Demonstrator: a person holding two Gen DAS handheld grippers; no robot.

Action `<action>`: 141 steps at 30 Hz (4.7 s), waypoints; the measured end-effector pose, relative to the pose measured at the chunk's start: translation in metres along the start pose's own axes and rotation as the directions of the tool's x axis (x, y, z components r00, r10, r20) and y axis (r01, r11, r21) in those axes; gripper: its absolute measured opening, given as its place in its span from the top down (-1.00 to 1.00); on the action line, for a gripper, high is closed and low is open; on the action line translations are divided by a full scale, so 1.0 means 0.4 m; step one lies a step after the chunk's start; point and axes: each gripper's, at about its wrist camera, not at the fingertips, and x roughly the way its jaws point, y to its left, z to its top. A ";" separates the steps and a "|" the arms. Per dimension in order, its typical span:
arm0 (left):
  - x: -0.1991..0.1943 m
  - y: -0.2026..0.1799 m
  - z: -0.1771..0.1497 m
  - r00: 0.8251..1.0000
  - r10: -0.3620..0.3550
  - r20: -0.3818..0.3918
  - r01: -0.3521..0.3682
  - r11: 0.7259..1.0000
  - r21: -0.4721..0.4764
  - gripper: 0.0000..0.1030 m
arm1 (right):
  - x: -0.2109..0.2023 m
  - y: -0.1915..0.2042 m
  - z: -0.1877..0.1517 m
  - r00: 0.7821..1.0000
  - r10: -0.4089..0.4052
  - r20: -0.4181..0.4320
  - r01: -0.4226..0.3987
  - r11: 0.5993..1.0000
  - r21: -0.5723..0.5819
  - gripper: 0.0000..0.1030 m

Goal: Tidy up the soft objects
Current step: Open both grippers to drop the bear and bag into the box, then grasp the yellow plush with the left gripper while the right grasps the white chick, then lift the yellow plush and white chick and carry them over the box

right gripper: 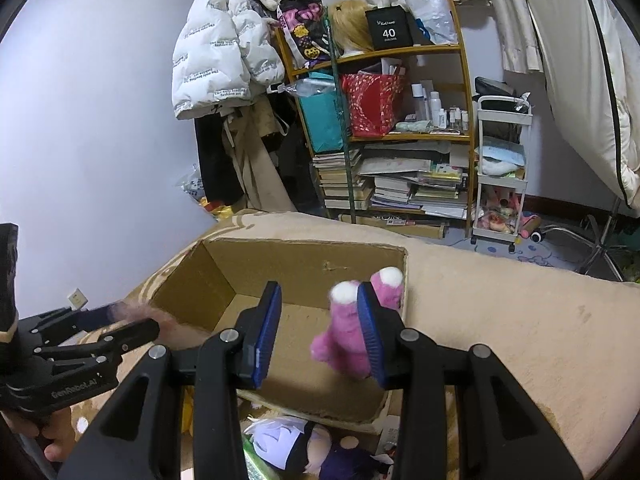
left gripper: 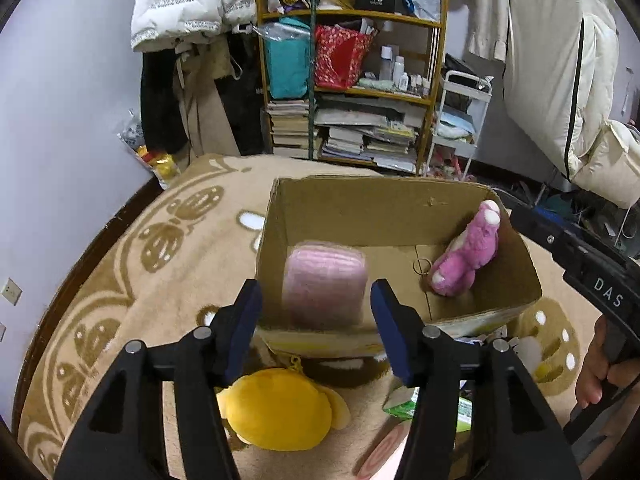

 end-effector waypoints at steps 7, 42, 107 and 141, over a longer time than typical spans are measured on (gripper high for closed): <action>-0.055 0.020 0.003 0.997 0.050 0.052 -0.049 0.999 -0.008 -0.36 | -0.006 -0.001 -0.007 1.000 0.004 -0.024 -0.004 1.000 0.007 0.05; -0.017 0.075 -0.112 0.975 0.103 -0.195 -0.108 0.994 -0.019 -0.92 | -0.097 -0.104 -0.120 0.979 -0.086 -0.184 0.118 0.978 0.169 -1.00; 0.256 0.074 -0.214 0.869 0.103 -0.484 -0.112 0.994 0.012 -0.60 | 0.041 -0.196 -0.279 0.843 -0.052 -0.536 0.242 0.926 0.291 0.36; -0.104 0.052 -0.101 0.985 0.148 0.085 -0.143 0.988 -0.059 -0.60 | -0.178 -0.089 -0.092 0.998 -0.005 -0.065 0.022 0.965 0.262 0.39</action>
